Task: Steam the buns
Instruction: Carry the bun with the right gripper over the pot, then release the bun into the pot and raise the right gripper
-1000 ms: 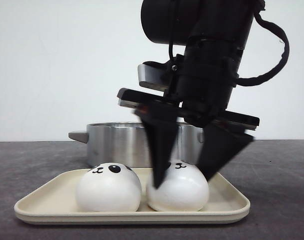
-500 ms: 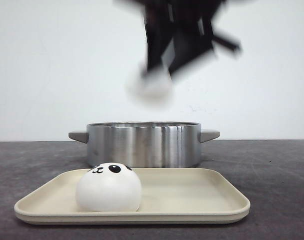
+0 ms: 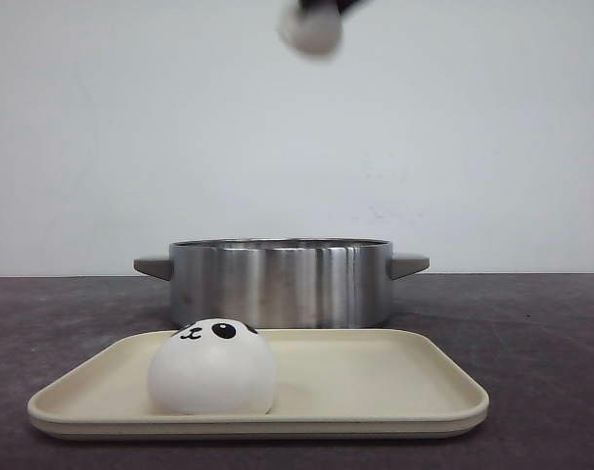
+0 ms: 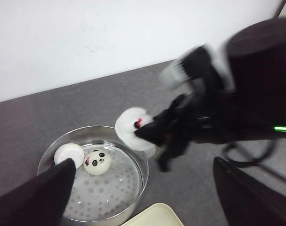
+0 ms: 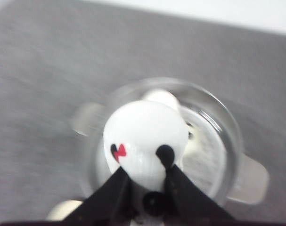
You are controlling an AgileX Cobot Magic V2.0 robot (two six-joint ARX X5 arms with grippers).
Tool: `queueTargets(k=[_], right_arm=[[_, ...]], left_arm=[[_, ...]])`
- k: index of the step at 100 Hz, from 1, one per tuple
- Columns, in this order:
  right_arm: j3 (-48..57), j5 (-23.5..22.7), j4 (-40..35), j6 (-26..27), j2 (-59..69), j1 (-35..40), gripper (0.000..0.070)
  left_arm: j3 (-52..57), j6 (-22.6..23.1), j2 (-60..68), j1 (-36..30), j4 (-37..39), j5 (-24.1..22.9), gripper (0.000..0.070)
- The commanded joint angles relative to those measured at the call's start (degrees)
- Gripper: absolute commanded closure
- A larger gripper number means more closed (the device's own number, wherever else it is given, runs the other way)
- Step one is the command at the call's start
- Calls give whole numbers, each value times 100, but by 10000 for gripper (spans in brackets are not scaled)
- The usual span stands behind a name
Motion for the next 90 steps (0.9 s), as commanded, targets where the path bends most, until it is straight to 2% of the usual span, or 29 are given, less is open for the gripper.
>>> queueTargets(k=[1,32,47,52,61,66,69,90], right_arm=[[70,-52,0,-170,466,-101,694],[70,-734,133,-168,1895,-398,694],[70,-750,127,-170,2216,-396,683],[70,-732,127,-170,2262,-396,598],[70,-732,157,-170,2269,-398,313],[70,-726,192,-168,2269,-396,208],[72,-726,192,-166,2267,-398,187],[107,-737,9,-175,2240,-470,187]], left_arm=[[120,55,13,-63,42,-26,157],[120,48,15,-63,22,-50,157],[118,46,28,-63,-44,-50,157],[118,31,31,-63,-59,-50,157],[118,28,31,-63,-63,-50,157],[118,28,31,-63,-63,-50,157],[118,28,31,-63,-63,-50,157],[118,28,33,-63,-166,-50,157]])
